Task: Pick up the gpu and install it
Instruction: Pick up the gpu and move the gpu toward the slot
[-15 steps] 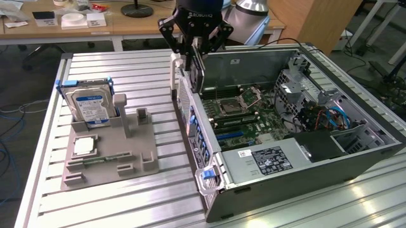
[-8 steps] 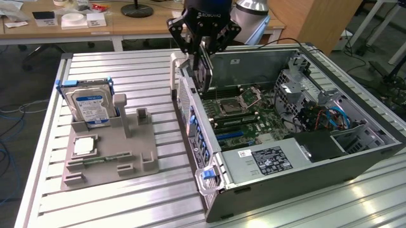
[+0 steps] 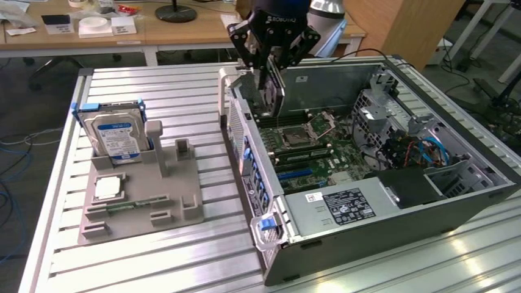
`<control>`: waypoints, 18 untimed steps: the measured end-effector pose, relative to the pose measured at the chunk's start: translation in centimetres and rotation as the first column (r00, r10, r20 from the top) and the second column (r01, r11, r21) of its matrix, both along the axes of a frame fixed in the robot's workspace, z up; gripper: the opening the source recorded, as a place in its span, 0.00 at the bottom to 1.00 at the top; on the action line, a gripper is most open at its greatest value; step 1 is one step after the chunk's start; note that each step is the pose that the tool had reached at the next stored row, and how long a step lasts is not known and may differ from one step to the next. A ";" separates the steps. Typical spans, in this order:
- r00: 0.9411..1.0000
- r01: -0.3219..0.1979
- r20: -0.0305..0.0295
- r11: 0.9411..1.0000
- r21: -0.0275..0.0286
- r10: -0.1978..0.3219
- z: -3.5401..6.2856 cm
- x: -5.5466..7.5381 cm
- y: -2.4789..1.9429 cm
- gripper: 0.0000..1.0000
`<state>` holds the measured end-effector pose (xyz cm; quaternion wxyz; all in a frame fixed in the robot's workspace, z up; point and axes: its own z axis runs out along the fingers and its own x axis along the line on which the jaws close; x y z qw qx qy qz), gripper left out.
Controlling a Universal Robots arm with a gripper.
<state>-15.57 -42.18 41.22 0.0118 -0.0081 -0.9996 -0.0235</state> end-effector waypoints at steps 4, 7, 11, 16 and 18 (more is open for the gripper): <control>1.000 0.000 0.000 1.000 0.000 0.000 0.00 0.9 0.00 0.28; 1.000 0.000 0.000 1.000 0.000 0.000 0.00 1.6 0.00 0.28; 1.000 0.000 0.000 1.000 0.000 0.000 -0.01 2.5 0.00 0.28; 1.000 0.000 0.000 1.000 0.000 0.000 -0.02 3.8 0.00 0.28; 1.000 0.000 0.000 1.000 0.000 0.000 -0.02 4.2 0.00 0.28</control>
